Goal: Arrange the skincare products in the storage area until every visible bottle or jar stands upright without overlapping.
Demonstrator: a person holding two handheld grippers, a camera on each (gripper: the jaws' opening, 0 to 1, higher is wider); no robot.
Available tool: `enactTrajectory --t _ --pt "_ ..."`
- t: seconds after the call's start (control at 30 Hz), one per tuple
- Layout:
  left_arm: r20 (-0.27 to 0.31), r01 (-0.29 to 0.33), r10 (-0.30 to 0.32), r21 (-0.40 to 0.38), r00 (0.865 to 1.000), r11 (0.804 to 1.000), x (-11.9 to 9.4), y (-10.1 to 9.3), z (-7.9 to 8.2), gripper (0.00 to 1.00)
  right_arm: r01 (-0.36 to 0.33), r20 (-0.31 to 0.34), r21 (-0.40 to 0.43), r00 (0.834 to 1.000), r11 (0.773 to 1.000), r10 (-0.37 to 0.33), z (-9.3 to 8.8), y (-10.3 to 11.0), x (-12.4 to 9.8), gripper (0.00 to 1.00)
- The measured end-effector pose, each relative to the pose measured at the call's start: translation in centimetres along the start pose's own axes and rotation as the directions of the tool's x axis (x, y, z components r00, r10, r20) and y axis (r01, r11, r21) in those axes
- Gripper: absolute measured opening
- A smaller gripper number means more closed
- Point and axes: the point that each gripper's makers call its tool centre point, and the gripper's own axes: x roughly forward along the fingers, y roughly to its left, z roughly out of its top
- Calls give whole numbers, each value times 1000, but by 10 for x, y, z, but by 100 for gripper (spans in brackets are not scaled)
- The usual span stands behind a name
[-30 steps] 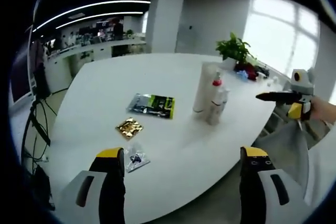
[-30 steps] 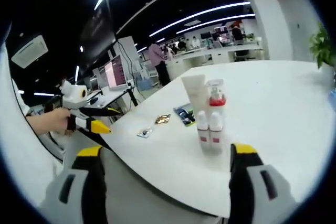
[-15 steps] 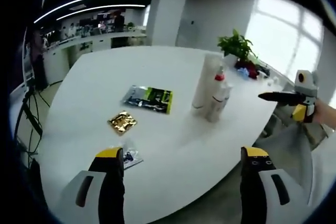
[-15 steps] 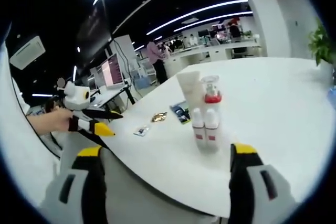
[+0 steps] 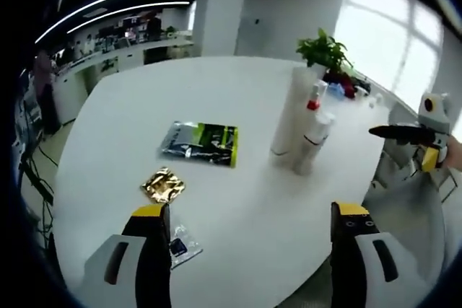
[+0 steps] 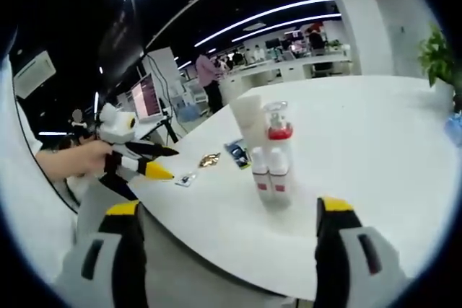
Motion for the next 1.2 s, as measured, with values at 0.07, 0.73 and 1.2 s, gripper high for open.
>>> enactTrajectory --t 0.07,0.73,1.2 --pt "-2 -1 1 10 1000 1000 7 3 7 89 5 -2 6 1000 1000 -5 0 -2 1 100" --pt "-76 -65 71 71 995 995 96 54 30 86 59 -18 61 998 996 -58 -4 -21 7 100" --pt "-136 -103 121 132 983 986 151 83 34 82 99 -33 96 995 990 -97 -10 -28 7 100"
